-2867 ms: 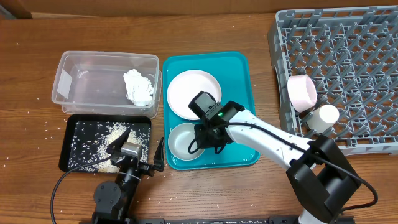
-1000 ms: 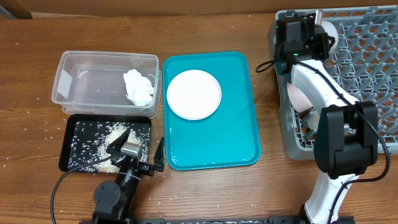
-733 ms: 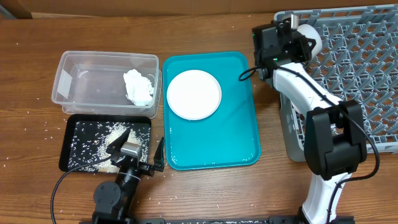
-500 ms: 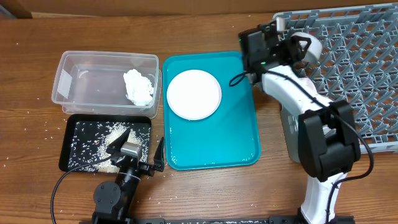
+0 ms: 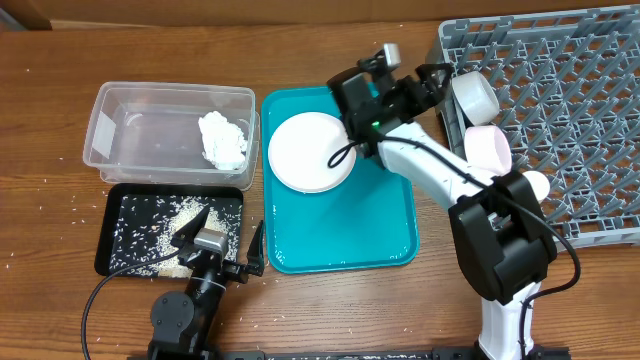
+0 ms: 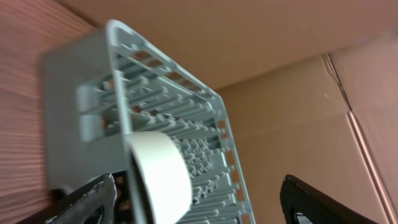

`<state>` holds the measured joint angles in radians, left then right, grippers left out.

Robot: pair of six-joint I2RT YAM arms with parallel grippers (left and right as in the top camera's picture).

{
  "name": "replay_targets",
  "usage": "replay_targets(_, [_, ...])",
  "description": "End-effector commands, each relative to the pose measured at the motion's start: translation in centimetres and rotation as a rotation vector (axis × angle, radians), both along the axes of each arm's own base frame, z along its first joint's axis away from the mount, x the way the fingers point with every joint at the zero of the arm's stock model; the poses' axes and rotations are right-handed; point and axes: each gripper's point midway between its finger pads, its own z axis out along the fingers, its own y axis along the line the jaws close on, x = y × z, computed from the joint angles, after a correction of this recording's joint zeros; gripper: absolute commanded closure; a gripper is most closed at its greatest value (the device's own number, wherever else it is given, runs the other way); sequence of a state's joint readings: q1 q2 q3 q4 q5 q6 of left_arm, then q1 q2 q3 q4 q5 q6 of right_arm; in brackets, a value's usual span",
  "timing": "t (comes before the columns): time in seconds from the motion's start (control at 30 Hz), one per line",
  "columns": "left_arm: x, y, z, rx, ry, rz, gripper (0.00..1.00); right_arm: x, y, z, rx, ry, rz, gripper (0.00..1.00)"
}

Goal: Sort waste into correct bins and load items into the dishwasher
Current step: 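Reach the right gripper to the white plate and grasp its edge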

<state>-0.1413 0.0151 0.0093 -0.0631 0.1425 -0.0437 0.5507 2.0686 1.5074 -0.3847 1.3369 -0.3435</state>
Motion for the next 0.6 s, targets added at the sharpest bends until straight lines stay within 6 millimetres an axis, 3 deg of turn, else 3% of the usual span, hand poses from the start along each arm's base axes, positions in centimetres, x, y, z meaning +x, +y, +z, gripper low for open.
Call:
replay_targets(0.0, [0.1,0.3,-0.1,0.021,-0.009,0.013,0.00,-0.1,2.5,1.0,0.165,-0.004,0.108,0.13])
replay_targets(0.1, [0.1,0.3,-0.1,0.021,-0.009,0.013,0.00,-1.8,5.7,-1.4,0.448,0.143,0.227,0.13])
replay_targets(0.2, [0.1,0.3,-0.1,0.021,-0.009,0.013,0.00,-5.0,9.5,-3.9,0.872,0.334,0.276,0.10])
replay_targets(0.33, [0.1,0.3,-0.1,0.021,-0.009,0.013,0.00,-8.1,13.9,-5.0,1.340,0.558,0.285,0.07])
replay_targets(0.4, [0.1,0.3,-0.1,0.021,-0.009,0.013,0.00,-8.6,14.4,-5.4,1.491,0.605,0.240,0.12])
replay_targets(0.57, [0.1,0.3,-0.1,0.021,-0.009,0.013,0.00,-8.8,13.7,-8.7,1.540,0.597,0.074,0.30])
